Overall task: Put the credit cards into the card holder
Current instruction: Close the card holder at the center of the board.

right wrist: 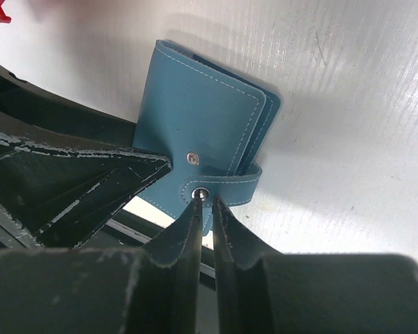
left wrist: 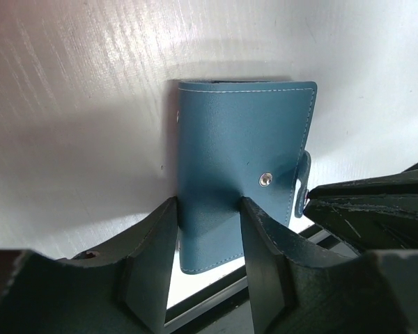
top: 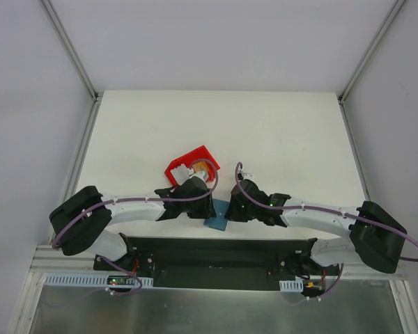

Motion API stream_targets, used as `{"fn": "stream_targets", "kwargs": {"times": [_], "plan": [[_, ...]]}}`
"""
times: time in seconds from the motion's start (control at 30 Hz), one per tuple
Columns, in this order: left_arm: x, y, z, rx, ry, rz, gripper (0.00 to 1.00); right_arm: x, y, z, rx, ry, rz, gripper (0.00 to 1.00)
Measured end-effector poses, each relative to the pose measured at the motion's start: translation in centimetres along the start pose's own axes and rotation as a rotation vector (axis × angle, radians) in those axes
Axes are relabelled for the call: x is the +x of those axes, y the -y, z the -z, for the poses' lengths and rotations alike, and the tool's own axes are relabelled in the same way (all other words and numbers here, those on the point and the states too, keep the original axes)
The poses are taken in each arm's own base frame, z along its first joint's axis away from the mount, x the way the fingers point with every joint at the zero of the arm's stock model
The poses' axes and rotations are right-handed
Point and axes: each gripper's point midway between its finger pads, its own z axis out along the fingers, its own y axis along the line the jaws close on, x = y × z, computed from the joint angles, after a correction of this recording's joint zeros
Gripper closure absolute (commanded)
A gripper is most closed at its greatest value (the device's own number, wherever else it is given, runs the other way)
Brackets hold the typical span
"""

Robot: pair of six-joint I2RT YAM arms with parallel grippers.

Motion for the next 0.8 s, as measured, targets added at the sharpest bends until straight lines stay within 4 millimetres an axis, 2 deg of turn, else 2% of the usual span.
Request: {"fn": "stream_targets", "kwargs": {"times": [0.8], "plan": [[0.2,0.6,-0.5,0.018,-0.006,-0.012,0.61,-0.6,0.5,-1.3,0.032,-0.004,0.006,0.85]]}}
